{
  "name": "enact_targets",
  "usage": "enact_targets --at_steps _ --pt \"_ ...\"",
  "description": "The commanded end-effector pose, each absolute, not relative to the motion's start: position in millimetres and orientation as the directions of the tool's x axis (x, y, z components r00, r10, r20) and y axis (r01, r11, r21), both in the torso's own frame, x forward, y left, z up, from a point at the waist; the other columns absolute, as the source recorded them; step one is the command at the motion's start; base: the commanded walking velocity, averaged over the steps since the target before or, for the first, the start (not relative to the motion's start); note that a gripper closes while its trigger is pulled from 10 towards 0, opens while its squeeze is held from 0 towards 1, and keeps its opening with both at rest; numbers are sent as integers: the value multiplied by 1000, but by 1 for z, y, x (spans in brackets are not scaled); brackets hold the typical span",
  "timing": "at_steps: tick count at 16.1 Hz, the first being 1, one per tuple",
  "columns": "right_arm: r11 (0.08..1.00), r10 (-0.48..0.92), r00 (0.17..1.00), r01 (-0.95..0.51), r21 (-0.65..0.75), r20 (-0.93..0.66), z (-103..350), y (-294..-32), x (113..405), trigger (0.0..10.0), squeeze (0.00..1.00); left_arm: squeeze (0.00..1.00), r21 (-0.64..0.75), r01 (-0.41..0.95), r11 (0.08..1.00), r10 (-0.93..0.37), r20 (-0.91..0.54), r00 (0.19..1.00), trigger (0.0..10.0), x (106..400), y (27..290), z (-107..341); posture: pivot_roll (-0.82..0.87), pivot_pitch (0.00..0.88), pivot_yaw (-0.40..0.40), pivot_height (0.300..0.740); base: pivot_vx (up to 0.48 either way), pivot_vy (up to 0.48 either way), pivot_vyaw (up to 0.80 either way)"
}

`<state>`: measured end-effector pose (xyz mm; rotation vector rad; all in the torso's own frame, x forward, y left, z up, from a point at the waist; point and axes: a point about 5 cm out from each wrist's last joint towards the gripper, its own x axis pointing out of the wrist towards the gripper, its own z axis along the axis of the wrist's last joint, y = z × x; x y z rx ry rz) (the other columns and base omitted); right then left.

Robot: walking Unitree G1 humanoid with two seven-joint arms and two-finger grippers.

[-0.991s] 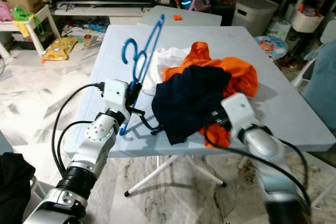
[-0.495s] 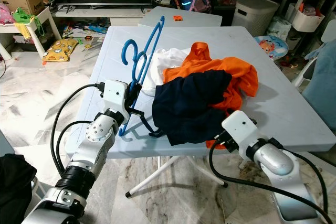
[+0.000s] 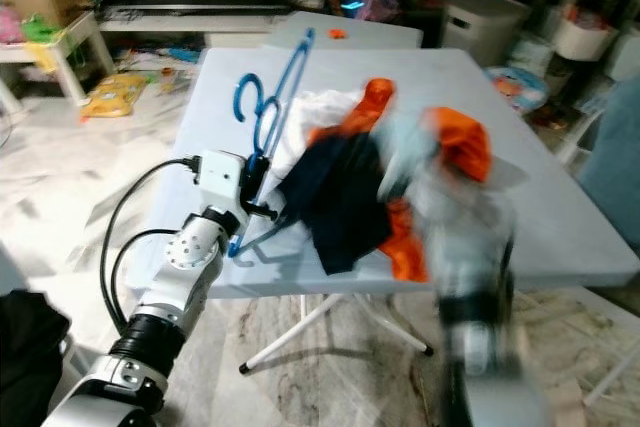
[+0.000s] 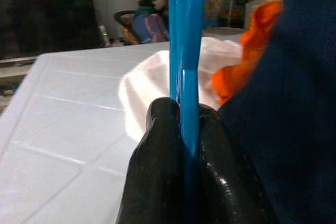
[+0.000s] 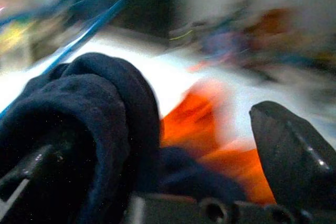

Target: Hang hanger

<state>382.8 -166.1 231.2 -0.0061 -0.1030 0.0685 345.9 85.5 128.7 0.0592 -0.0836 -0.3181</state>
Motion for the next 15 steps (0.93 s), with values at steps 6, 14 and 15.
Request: enact_targets --at_steps 6,14,15 --pt "991 -35 995 48 -127 97 242 -167 403 10000 1000 0 55 273 960 -275 24 961 10000 341 91 114 29 0 -85 740 0 0 0" --pt "811 402 834 -516 -277 -377 146 -170 345 10000 0 0 42 308 950 -309 12 951 10000 340 84 113 0 0 -68 740 0 0 0" --pt "794 419 821 -539 -281 -389 148 -177 340 10000 0 0 42 311 950 -311 12 950 10000 340 83 113 0 0 -67 740 0 0 0"
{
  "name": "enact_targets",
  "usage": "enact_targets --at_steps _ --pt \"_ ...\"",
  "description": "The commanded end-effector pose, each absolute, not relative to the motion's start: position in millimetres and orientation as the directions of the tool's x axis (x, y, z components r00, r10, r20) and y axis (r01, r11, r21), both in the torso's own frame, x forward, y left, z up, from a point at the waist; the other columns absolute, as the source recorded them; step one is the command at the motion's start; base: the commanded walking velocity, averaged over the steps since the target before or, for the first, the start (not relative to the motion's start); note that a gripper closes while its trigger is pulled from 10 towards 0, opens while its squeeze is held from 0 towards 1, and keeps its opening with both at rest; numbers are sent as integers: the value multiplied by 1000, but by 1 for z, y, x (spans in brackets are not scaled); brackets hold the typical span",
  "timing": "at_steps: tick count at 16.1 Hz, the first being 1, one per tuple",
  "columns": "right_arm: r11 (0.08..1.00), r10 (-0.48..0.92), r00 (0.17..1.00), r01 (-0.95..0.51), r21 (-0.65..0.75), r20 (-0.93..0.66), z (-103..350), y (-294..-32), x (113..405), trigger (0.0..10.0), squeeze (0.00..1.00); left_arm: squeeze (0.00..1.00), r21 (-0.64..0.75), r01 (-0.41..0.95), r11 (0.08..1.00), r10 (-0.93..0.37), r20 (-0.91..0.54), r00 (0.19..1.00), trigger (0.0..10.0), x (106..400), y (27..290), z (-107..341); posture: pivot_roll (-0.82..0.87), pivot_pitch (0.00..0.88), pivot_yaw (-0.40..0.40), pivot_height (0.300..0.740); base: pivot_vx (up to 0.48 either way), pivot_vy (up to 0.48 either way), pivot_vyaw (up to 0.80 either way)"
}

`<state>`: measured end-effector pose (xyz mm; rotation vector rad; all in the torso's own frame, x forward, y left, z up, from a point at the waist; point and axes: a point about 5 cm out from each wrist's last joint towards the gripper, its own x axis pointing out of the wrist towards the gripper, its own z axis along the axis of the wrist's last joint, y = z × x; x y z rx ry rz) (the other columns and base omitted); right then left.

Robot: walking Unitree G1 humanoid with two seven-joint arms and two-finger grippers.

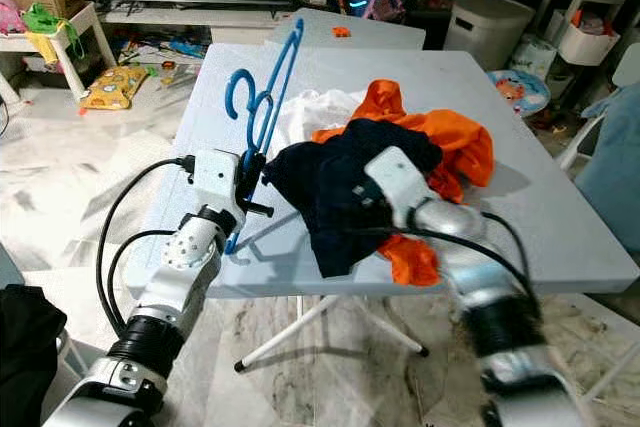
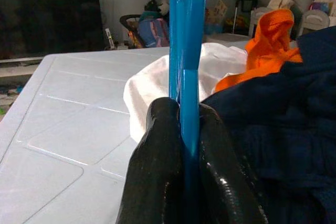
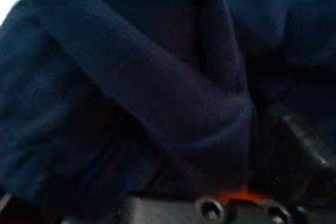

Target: Hang hanger

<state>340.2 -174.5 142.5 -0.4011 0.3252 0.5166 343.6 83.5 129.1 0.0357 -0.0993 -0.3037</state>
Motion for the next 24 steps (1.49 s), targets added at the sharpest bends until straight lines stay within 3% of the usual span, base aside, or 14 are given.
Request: enact_targets --at_steps 1,9,11,12,15,17,18,19,20,21,22,23,24 --pt "780 433 807 -559 -283 -402 150 -180 335 10000 0 0 42 312 949 -312 12 950 10000 340 83 113 0 0 -67 740 0 0 0" --pt "610 590 636 -754 -242 -497 157 -206 285 10000 0 0 41 354 934 -355 -1 935 10000 340 85 111 9 0 -63 740 0 0 0" --pt "606 583 661 -741 -289 -472 159 -209 282 10000 0 0 50 360 931 -361 -5 933 10000 339 89 110 10 0 -63 740 0 0 0" --pt "756 497 776 -607 -245 -388 165 -212 298 10000 0 0 52 359 932 -359 -8 933 10000 339 90 109 5 0 -62 740 0 0 0" --pt "835 519 822 -546 -68 -234 177 -180 316 10000 0 0 44 369 928 -370 -5 929 10000 339 85 110 5 0 -62 740 0 0 0" --pt "944 320 941 -306 122 -113 196 -176 351 10000 0 0 42 375 926 -375 -3 927 10000 339 83 110 6 0 -63 740 0 0 0" --pt "981 98 993 -85 174 -70 207 -189 367 10000 0 0 43 373 927 -374 -2 928 10000 339 84 110 12 0 -67 740 0 0 0" --pt "981 -10 999 16 195 -32 215 -199 371 10000 0 0 44 369 928 -369 -1 929 10000 339 85 110 16 0 -71 740 0 0 0" --pt "987 -89 996 84 139 27 228 -206 373 10000 0 0 44 359 932 -360 0 933 10000 339 87 110 19 0 -76 740 0 0 0" --pt "999 -36 999 35 31 21 229 -197 372 10000 0 0 43 357 933 -357 -2 934 10000 338 88 110 18 0 -77 740 0 0 0" --pt "1000 14 1000 -14 9 -21 222 -191 372 10000 0 0 42 354 934 -354 -4 935 10000 338 88 109 16 0 -79 740 0 0 0" --pt "967 136 978 -166 -194 -160 196 -180 365 10000 0 0 40 355 934 -355 -6 935 10000 337 87 108 13 0 -80 740 0 0 0" --pt "930 198 956 -253 -268 -216 183 -175 359 10000 0 0 37 357 933 -357 -7 934 10000 336 87 107 10 0 -79 740 0 0 0"
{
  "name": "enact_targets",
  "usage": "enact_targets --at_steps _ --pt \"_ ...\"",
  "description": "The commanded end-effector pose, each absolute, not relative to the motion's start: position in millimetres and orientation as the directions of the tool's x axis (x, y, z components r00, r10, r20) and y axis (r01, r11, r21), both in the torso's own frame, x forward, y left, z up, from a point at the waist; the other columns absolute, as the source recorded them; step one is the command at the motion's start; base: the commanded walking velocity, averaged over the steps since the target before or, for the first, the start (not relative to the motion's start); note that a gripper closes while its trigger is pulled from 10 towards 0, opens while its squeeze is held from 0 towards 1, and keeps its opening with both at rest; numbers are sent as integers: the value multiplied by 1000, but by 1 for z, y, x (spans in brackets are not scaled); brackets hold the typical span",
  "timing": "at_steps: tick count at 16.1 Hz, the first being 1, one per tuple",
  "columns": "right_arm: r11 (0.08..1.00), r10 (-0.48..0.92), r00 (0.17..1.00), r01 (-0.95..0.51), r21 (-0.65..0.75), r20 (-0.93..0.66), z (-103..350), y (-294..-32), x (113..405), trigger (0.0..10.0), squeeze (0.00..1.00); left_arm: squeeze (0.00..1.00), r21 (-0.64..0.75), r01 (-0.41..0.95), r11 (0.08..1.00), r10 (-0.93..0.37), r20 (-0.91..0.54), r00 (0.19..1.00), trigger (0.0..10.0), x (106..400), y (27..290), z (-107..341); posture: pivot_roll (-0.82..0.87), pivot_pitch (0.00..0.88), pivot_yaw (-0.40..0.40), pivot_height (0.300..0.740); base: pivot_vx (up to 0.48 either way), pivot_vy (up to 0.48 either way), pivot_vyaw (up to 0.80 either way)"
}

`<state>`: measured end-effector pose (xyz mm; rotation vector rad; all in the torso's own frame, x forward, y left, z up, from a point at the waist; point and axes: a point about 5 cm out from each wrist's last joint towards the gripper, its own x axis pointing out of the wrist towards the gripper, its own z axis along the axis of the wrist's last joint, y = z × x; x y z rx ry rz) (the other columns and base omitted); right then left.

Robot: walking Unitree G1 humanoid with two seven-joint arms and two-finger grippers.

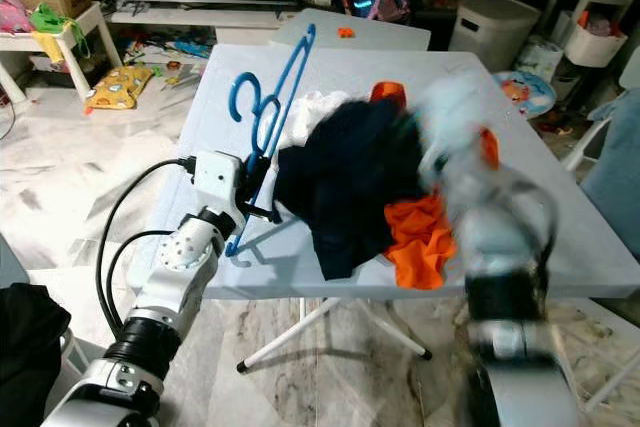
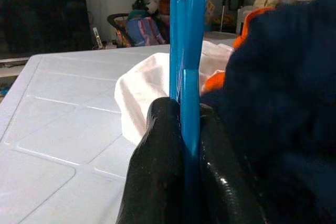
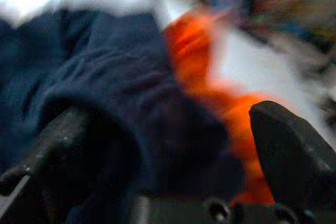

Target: Hang hanger

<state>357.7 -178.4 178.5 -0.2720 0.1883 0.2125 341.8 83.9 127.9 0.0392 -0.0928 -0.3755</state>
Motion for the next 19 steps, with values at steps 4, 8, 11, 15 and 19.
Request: enact_targets --at_steps 4,8,11,15,19 --pt "789 360 857 -491 -370 -368 155 -188 322 10000 0 0 34 375 926 -375 -15 927 10000 337 85 107 -7 0 -65 740 0 0 0" --pt "704 481 775 -620 -348 -410 162 -194 303 10000 0 0 32 385 923 -384 -13 923 10000 339 82 109 -8 0 -62 740 0 0 0" --pt "591 606 654 -751 -294 -453 162 -190 280 10000 0 0 28 393 919 -393 -16 920 10000 338 82 107 -6 0 -62 740 0 0 0" --pt "538 678 569 -816 -212 -466 151 -178 264 10000 0 0 26 406 914 -405 -26 914 10000 337 81 106 -7 0 -61 740 0 0 0" --pt "809 585 801 -566 161 -125 180 -165 319 10000 0 0 20 417 909 -416 -24 909 10000 337 77 106 -6 0 -65 740 0 0 0"
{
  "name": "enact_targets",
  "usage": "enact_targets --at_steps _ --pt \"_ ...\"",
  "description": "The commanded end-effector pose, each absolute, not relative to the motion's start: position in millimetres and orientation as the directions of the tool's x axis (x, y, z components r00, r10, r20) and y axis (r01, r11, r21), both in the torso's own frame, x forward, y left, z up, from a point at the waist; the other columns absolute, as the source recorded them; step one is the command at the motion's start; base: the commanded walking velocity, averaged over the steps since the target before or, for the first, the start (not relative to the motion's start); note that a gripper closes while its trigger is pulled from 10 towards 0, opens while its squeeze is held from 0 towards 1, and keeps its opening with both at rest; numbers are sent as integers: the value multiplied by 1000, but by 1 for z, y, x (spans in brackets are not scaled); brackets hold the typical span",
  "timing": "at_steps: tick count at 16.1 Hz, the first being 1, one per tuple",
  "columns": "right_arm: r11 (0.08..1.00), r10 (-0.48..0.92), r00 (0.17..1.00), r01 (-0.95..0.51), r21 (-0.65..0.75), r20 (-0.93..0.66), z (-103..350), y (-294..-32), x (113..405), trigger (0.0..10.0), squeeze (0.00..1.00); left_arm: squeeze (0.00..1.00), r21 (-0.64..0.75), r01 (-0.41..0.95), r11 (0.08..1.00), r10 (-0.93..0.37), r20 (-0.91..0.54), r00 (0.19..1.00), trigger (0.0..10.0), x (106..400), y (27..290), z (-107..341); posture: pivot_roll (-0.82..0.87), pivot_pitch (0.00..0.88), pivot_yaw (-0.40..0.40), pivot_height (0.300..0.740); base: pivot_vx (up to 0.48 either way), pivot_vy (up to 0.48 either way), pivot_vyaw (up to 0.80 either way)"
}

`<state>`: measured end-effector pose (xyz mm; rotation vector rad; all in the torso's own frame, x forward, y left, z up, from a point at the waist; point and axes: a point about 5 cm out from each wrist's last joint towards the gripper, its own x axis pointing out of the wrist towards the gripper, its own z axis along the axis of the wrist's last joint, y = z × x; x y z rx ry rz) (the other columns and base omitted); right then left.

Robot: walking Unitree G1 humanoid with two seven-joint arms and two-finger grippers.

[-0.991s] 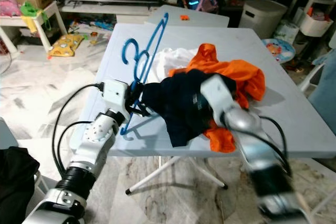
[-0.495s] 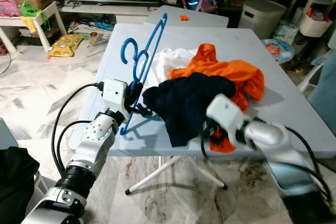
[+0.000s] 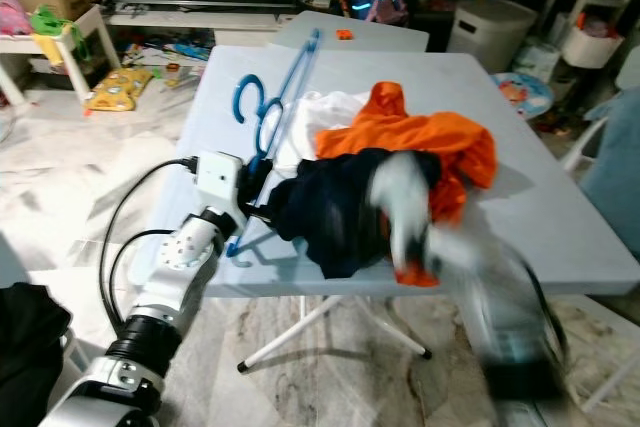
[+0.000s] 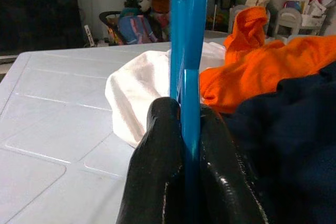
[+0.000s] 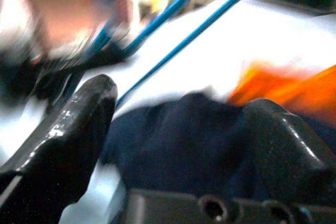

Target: Hang hanger

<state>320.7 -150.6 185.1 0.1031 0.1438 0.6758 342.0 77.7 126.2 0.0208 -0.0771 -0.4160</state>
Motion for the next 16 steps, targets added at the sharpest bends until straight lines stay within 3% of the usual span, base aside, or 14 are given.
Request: enact_targets --at_steps 1,2,3,4,5,10,13,16 --pt "839 485 872 -444 315 -63 189 -172 338 10000 0 0 19 415 910 -414 -23 910 10000 337 78 107 -1 0 -70 740 0 0 0" --pt "817 332 943 -289 498 2 201 -186 359 10000 0 0 17 409 912 -408 -21 913 10000 337 78 107 5 0 -75 740 0 0 0" --pt "797 146 989 -122 591 7 208 -205 372 10000 0 0 15 402 916 -402 -20 916 10000 337 79 106 11 0 -83 740 0 0 0" --pt "799 -40 999 44 599 -19 212 -223 379 10000 0 0 13 397 918 -397 -20 918 10000 337 80 106 13 0 -88 740 0 0 0" --pt "804 -115 993 94 587 -1 218 -231 380 10000 0 0 11 395 919 -394 -19 919 10000 336 80 106 16 0 -92 740 0 0 0" --pt "897 -135 987 87 434 82 225 -229 373 10000 0 0 4 390 921 -390 -19 921 10000 334 79 104 11 0 -96 740 0 0 0" --pt "903 -183 981 140 405 69 211 -248 355 10000 0 0 9 394 919 -393 -17 919 10000 335 79 105 2 0 -85 740 0 0 0" --pt "951 -132 986 97 293 102 210 -254 338 10000 0 0 27 386 922 -386 3 922 10000 337 86 111 4 0 -80 740 0 0 0"
